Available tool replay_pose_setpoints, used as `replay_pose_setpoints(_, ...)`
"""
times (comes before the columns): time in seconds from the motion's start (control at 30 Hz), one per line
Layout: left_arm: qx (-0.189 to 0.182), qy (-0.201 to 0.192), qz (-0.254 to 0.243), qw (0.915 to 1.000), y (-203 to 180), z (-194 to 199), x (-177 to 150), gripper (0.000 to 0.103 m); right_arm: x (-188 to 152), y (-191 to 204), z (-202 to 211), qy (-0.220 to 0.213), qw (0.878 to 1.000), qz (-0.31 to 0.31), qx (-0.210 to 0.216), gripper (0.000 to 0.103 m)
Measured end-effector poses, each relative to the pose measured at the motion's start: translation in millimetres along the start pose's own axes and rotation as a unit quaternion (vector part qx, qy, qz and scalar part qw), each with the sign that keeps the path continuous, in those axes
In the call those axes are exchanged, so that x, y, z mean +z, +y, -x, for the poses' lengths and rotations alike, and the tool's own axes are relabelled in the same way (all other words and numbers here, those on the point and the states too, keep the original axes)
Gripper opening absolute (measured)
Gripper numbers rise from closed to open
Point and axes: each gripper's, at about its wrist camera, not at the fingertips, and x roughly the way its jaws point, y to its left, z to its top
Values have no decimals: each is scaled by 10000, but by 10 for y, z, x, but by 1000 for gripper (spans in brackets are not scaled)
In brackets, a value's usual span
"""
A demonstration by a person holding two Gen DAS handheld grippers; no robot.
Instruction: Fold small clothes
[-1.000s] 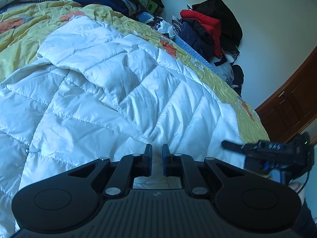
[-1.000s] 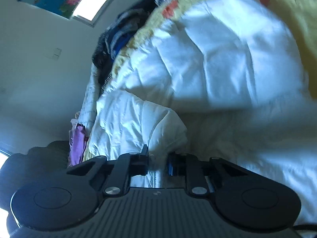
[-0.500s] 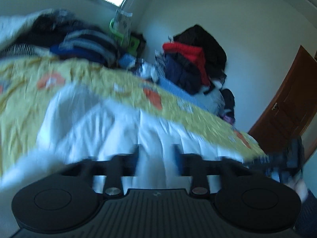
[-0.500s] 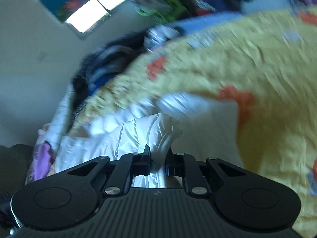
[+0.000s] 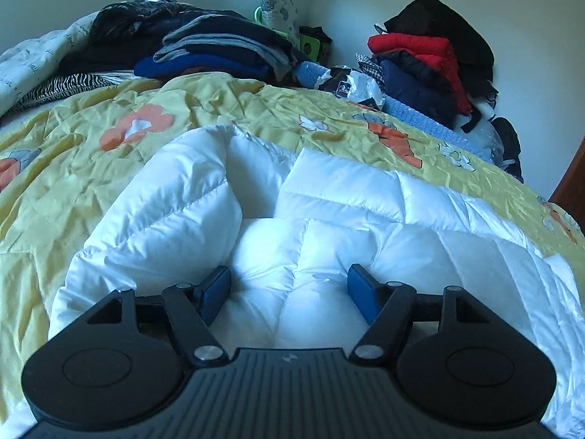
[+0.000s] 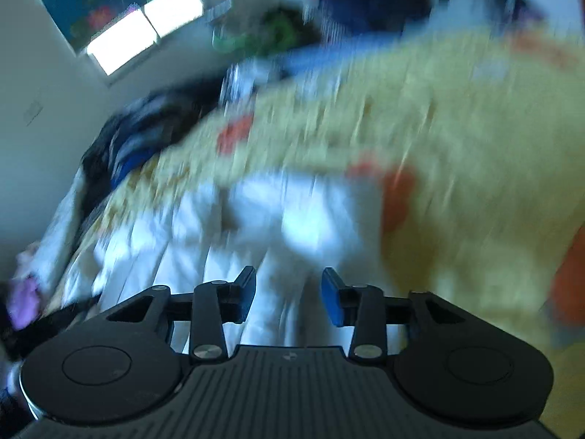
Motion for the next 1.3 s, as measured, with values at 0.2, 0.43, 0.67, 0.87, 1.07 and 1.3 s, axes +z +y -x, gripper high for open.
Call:
replay_pose_setpoints(0.2, 107, 30, -109, 9999, -65, -40, -18, 72, -54, 735, -5, -160, 9897, 1323, 526, 69)
replay_pose_setpoints(0.43, 35, 10, -198, 9998, -29, -69, -44, 75, -362, 729, -693, 747, 9837, 1593, 379, 70)
replay_pose_setpoints(0.67, 59, -123, -258, 9996, -52, -137, -57, 80, -557, 689, -778, 654, 9817, 1714, 505, 70)
replay_pose_setpoints(0.87, 363, -228, -385, 9983, -124, 15, -55, 81, -571, 749, -778, 489, 9798, 1900, 388, 73)
replay_pose_setpoints(1.07, 44, -466, -453, 9979, -348, 628, -215, 81, -548, 729, -63, -207, 9898, 1297, 550, 79)
replay_pose_setpoints(1.3, 188, -97, -1132, 9933, -630, 437, -441, 84, -729, 835, -231, 322, 9858, 1623, 290, 82)
